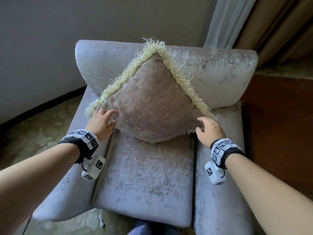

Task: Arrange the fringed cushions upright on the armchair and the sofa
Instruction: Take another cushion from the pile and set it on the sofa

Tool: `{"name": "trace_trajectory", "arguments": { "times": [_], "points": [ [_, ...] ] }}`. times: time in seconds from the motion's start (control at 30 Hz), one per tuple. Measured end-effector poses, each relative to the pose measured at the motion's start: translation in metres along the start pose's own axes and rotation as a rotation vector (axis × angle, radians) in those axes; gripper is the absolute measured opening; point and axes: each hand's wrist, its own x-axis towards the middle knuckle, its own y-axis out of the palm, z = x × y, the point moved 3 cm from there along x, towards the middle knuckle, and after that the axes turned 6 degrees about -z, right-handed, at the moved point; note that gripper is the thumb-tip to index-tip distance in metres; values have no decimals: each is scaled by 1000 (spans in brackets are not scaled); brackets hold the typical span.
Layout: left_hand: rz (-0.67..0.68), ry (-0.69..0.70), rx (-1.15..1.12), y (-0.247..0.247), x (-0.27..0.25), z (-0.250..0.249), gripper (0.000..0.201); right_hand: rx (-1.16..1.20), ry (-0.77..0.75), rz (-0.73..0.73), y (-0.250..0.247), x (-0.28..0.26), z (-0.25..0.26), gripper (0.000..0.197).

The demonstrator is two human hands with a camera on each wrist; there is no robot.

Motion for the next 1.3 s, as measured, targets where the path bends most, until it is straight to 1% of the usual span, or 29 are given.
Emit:
{"name": "trace_trajectory", "arguments": {
  "times": [0.03,0.07,0.13,0.2,0.3,0.37,0.53,0.63,0.73,0.83,0.93,1.03,1.2,1.3],
  "points": [
    [31,40,-24,-21,-16,-19,43,7,48,20,-28,-29,3,38],
    [37,34,-35,-21,-17,-23,42,0,59,26,-29,-29,7,35],
    [42,61,-65,-35,-27,-46,42,-3,80,23,-48,-52,11,33],
    [58,107,-99,-45,-33,-71,42,17,99,-18,-67,-70,14,32],
    [71,219,-154,-54,-37,-111,39,101,100,-74,-87,-91,22,30],
    [69,329,-198,-65,-44,-146,37,155,124,-140,-109,-108,25,29],
    [33,619,-323,-101,-74,-246,31,160,201,-346,-175,-165,24,27],
    [68,779,-438,-117,-96,-313,40,163,267,-480,-218,-206,10,28],
    [91,922,-511,-125,-128,-386,36,146,342,-605,-258,-259,-14,28],
    [117,1067,-547,-127,-173,-456,28,131,417,-725,-293,-321,-47,29],
    [158,1200,-531,-123,-232,-521,27,124,532,-831,-320,-396,-88,29],
    [218,1308,-510,-116,-303,-581,29,136,656,-931,-339,-482,-135,28],
    [324,1476,-560,-95,-431,-672,29,147,852,-1099,-359,-628,-210,28],
    [392,1558,-603,-84,-506,-716,32,184,926,-1170,-366,-705,-244,30]
  ]
}}
